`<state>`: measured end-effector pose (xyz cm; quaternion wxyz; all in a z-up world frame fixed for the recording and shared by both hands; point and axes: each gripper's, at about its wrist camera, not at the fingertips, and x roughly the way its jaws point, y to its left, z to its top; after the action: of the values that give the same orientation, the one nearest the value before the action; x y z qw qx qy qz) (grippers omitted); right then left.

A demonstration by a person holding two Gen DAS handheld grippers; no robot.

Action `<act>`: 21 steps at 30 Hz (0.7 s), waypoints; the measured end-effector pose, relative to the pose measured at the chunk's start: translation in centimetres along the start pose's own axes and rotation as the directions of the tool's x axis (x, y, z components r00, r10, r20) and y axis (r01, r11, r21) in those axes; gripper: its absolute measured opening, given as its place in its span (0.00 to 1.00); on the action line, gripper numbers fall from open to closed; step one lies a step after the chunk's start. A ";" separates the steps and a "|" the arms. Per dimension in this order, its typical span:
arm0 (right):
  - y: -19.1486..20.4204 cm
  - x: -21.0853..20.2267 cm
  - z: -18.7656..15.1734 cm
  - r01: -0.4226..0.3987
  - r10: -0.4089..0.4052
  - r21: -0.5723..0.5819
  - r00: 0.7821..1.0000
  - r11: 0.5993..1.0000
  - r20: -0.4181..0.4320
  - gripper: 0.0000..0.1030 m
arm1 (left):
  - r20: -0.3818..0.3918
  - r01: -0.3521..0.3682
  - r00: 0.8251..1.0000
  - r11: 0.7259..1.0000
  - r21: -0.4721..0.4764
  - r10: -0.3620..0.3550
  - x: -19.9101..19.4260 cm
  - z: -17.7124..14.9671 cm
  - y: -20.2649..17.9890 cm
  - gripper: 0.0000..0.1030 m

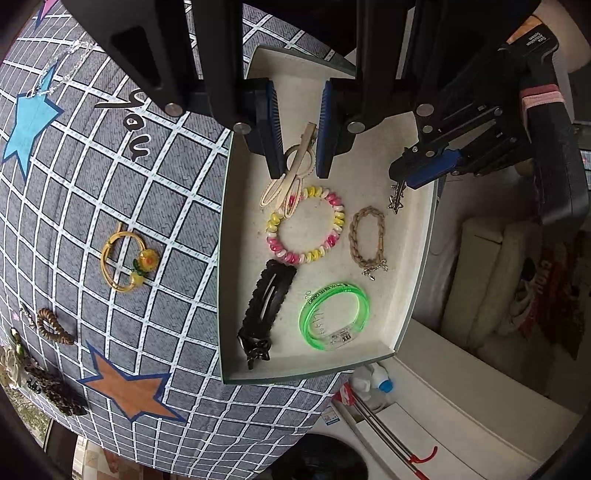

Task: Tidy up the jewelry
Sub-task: 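Carry the silver barrette with left tool while right tool carries the bunny clip to the tray, then open right tool to drop the bunny clip while left tool releases the barrette in the tray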

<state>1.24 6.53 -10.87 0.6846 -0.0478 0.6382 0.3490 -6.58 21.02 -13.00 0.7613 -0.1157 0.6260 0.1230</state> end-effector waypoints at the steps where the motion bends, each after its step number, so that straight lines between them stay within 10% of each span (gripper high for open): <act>1: 0.2 0.6 0.0 0.004 -0.004 -0.007 1.000 1.000 -0.012 0.19 | -0.002 -0.001 1.000 1.000 -0.001 0.001 0.3 0.0 0.1 0.23; 21: -0.3 5.9 1.9 0.116 -0.120 -0.050 0.988 0.992 -0.092 0.19 | 0.006 -0.046 0.999 0.999 -0.010 0.046 3.0 2.7 0.7 0.23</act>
<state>2.67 9.73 -16.01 0.6716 -0.1173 0.6581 0.3195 -3.76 22.71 -15.47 0.7596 -0.1046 0.6255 0.1441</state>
